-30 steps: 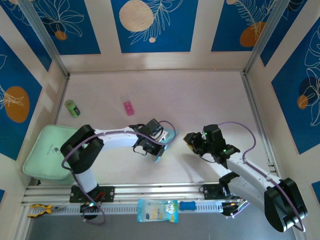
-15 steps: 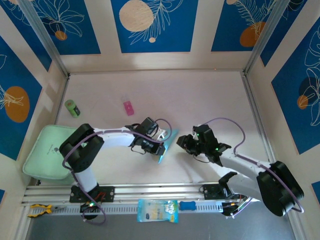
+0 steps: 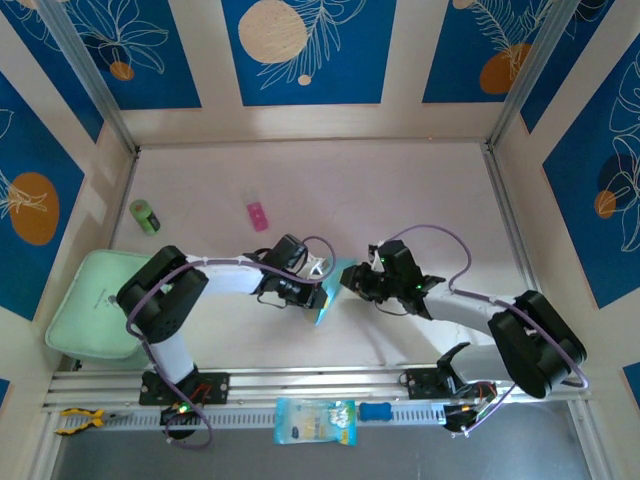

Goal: Fold a paper plane with a square sheet of paper (pick it up from the middle)
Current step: Perform the fifth fold on the wing at the bottom-center of the table.

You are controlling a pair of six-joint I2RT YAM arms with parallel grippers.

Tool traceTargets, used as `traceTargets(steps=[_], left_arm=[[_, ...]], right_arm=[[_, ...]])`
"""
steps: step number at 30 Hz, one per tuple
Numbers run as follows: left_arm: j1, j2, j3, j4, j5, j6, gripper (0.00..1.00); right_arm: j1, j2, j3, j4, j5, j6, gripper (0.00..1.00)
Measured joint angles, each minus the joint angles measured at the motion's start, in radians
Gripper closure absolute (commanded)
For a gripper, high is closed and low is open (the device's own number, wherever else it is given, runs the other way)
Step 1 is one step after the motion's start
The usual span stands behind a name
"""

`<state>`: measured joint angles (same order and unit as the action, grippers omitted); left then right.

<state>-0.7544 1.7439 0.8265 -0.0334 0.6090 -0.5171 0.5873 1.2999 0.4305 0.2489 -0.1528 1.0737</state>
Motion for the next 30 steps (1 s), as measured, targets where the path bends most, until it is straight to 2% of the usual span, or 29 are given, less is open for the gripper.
traceTargets(steps=[17, 30], left_arm=[[0.053, 0.034, -0.064, 0.125, 0.073, -0.081, 1.00], [0.082, 0.074, -0.092, 0.259, 0.163, -0.154, 1.00]], right_arm=[[0.011, 0.185, 0.092, 0.094, -0.111, -0.034, 0.77], [-0.013, 0.212, 0.095, 0.126, -0.149, -0.037, 0.77]])
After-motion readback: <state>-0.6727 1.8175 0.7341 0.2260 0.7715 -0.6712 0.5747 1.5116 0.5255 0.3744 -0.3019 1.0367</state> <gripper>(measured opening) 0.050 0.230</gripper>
